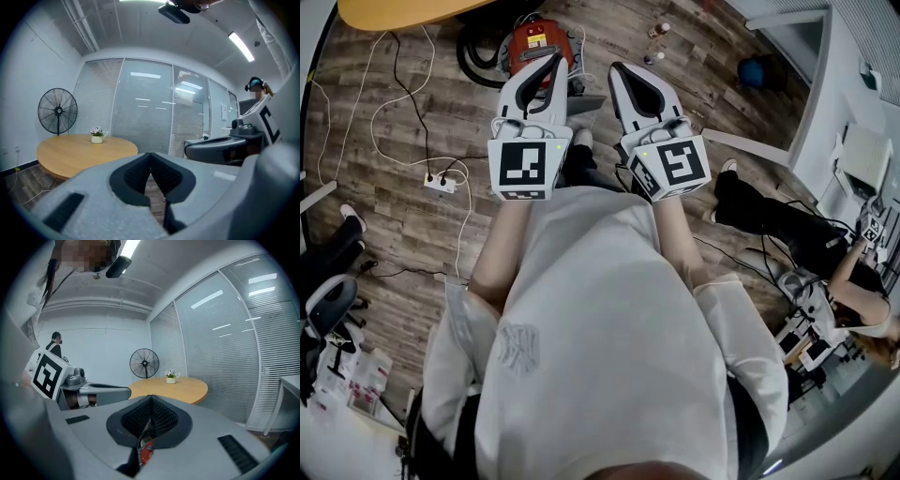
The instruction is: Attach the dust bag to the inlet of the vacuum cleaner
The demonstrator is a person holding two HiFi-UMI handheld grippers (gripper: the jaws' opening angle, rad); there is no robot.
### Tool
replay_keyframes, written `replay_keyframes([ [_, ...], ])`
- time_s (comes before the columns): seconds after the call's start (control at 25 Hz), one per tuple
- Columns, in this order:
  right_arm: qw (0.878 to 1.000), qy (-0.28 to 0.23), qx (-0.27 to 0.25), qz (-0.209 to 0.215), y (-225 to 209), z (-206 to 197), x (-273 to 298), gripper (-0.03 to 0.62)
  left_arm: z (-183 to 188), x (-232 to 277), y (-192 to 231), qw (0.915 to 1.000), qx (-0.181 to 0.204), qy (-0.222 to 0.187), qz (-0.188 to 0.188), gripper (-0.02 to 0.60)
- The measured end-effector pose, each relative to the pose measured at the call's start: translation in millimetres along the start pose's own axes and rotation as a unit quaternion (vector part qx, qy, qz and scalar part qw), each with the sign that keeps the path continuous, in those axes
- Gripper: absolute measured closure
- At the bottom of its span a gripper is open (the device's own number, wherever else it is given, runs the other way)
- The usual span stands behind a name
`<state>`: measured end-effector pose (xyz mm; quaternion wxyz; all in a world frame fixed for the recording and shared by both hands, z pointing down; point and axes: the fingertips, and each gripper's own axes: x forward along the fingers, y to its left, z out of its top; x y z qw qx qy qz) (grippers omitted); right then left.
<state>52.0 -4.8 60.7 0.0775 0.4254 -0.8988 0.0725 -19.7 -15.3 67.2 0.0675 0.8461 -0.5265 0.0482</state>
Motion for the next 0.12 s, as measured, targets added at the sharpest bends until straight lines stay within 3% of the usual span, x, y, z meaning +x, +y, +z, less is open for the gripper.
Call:
replay_keyframes([
  [0.12, 1.000, 0.001, 0.000, 0.001, -1.1, -0.3, 2.1, 0.591, 0.0, 1.7, 1.7, 1.0000, -0.001, 0.000, 0.001, 0.565],
])
